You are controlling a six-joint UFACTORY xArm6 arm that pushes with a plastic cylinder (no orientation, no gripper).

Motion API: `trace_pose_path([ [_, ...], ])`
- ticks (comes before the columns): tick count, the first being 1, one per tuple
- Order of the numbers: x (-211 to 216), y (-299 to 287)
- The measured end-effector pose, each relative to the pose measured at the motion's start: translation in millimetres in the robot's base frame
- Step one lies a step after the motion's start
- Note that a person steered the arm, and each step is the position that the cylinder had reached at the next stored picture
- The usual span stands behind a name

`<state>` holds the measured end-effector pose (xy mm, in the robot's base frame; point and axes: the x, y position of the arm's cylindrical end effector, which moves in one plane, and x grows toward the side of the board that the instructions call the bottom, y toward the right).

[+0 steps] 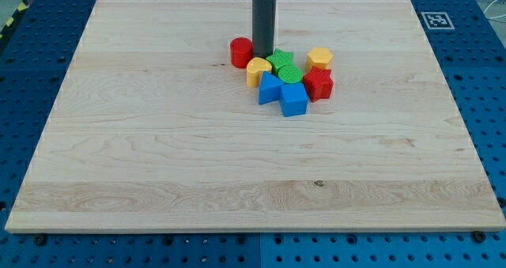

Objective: Nudge the green circle left a bit

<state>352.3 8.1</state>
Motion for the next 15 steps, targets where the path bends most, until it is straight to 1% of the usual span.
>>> trace_pose_path([
  [2, -15.9, -2.7],
  [3, -31.0, 9.4],
  [5, -65.1, 63.3],
  [6, -67.6, 100.7],
  [7, -58.3, 143.1],
  [8, -39.2, 183.4],
  [9, -9.2, 210.7],
  [10, 30.3, 213.3],
  [11, 61.4, 204.2],
  [12, 82.2, 191.5],
  [13, 95.8, 186.7],
  [15, 105.6, 185.9],
])
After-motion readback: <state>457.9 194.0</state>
